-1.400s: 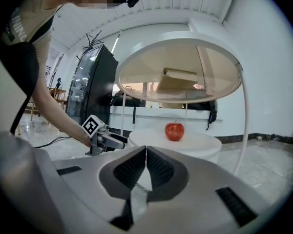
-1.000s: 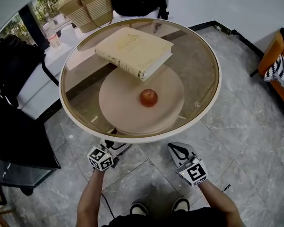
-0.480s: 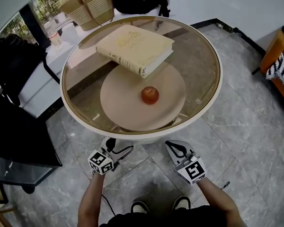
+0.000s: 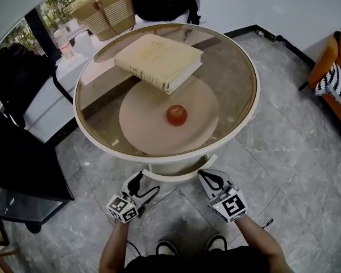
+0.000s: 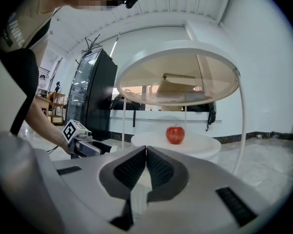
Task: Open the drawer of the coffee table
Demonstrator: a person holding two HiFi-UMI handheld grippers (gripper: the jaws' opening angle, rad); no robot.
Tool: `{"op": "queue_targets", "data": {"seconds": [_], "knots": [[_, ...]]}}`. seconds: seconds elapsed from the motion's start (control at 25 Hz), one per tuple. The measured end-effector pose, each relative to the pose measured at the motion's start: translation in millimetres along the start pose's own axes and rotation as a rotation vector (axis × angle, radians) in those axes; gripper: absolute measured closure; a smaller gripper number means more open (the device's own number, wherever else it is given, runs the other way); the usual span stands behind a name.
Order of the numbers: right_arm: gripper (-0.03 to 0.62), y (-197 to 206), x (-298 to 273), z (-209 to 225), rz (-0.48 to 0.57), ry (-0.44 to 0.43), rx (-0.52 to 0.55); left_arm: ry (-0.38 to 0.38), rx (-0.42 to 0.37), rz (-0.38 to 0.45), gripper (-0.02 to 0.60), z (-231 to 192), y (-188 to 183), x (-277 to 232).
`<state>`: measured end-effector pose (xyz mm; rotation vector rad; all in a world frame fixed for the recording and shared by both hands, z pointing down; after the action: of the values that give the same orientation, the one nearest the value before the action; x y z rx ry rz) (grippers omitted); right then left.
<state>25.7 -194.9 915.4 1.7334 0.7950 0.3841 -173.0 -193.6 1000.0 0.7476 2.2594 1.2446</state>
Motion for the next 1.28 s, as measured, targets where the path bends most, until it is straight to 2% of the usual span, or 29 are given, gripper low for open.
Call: {"op": "queue_targets", "data": {"seconds": [0.28,0.56,0.68,0.92,1.12,1.28], "knots": [[0.589,-1,5,1,-0.004,-0.001,-0.016,0.02,0.015,0.007,0.19,18,12,15],[0.589,-4,8,-1,0.007,-0.004,-0.001,0.045,-0.006,-0.03,0.19,38,26,31],[0.589,-7,8,-2,0.01,-0.007,0.008,0.045,0.025,-0.031,0.192,44,29,36],[0.589,-10,9,-3,0.015,-0.016,0.015,0.063,0.023,-0.049,0.193,55,36,45],[0.589,-8,9,-4,0.012,-0.017,0.012,0.086,0.062,-0.061,0.195,60,40,52],[0.589,-9,8,-3,0.014,-0.016,0.009,0.112,0.03,-0.097,0.196,63,42,54]]}}
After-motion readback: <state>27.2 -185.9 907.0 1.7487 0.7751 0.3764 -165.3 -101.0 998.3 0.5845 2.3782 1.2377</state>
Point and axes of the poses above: the fingertips, and each gripper's own axes: x backward along the fingers, z to its right, y out of its underside, the point moved 2 cm from there along x, backward along the fingers, and after that the axes turned 14 degrees about x, right-handed, at the moved point
